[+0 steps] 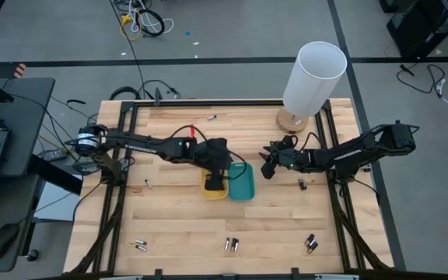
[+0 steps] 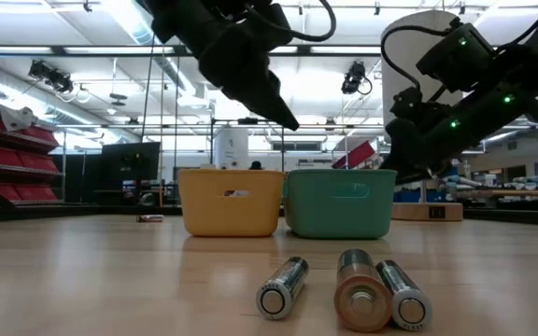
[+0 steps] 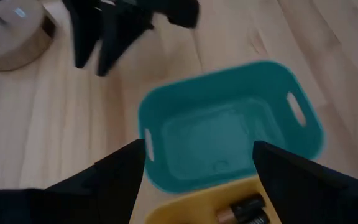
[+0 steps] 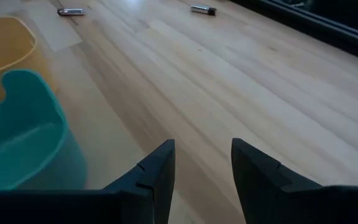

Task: Sort batteries
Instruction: Put the black battery into the yellow bin

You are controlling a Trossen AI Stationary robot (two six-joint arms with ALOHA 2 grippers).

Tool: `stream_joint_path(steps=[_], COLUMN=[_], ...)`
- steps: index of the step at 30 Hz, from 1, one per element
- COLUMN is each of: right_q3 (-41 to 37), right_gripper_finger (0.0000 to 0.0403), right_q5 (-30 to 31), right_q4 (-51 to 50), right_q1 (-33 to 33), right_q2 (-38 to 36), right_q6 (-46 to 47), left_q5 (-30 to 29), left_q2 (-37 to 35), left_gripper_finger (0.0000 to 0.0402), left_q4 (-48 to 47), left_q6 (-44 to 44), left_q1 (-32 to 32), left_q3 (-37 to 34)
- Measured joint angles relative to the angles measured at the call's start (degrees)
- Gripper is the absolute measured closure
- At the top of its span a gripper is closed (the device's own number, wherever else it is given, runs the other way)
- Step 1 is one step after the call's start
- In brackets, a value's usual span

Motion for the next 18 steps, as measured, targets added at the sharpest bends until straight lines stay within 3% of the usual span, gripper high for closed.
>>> stream_joint_path(steps=[3,9,14,18], right_q3=[0.0,0.0,0.0,0.0], right_gripper_finger=[0.0259,0.0260,0.0260,0.0260], right_q5=[0.0,-3.3,-10.2,-11.2], right_q4=[-0.2,-5.0,-9.6,-9.7], right_q1=[-0.6,-2.2,-2.3,-1.5], right_q2=[0.0,0.0,0.0,0.0], right_q6=[1.7,8.8,13.1,13.5], left_q5=[0.3,8.1,9.1,10.7], left_q2=[0.0,0.0,0.0,0.0], left_gripper_finger=[0.0090,0.0090,0.0090,0.0090], left_q4=[0.8,7.7,10.2,10.7], left_q6=[-0.4,-2.0,-2.2,-1.2], left_q1=[0.6,-0.3,-2.9,-7.1], left_q3=[0.0,-3.3,-5.6,-6.7])
